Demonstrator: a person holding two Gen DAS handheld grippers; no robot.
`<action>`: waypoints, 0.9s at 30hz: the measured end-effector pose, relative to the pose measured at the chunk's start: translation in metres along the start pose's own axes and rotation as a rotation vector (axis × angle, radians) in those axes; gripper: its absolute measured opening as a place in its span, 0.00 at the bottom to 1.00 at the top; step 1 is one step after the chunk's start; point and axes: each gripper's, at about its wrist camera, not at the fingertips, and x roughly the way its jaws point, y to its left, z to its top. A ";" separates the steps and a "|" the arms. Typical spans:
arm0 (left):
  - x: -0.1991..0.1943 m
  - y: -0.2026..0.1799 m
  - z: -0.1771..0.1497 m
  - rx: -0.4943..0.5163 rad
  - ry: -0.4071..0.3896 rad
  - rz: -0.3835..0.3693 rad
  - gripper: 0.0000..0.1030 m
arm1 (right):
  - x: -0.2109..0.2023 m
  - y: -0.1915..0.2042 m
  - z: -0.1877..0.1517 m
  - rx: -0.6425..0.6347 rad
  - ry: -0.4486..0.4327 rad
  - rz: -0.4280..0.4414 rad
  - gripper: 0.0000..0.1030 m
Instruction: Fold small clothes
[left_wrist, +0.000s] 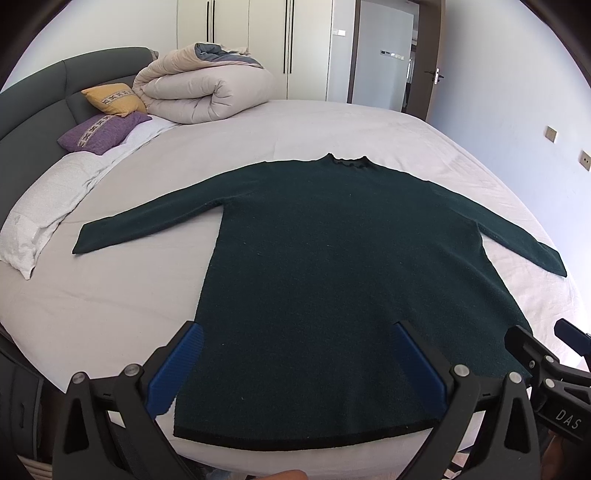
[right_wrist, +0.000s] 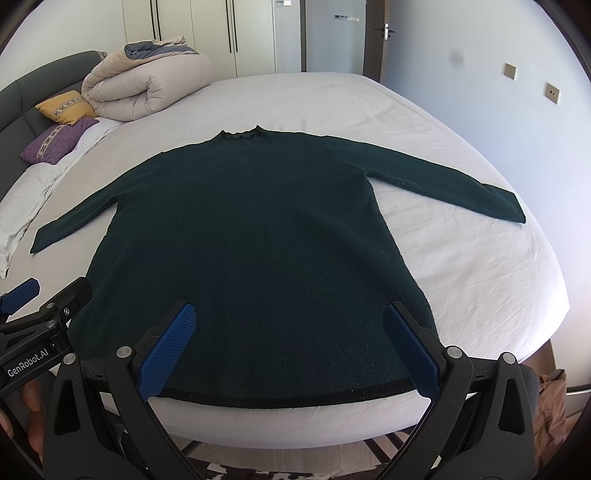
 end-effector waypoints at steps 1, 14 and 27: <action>0.000 0.000 0.000 0.000 -0.003 0.001 1.00 | 0.000 0.000 0.000 0.000 0.001 -0.001 1.00; 0.013 -0.021 -0.005 0.085 -0.016 -0.006 1.00 | 0.019 -0.102 0.017 0.224 -0.051 0.080 1.00; 0.067 -0.047 0.033 -0.008 0.132 -0.234 1.00 | 0.136 -0.415 0.015 1.085 -0.094 0.170 0.93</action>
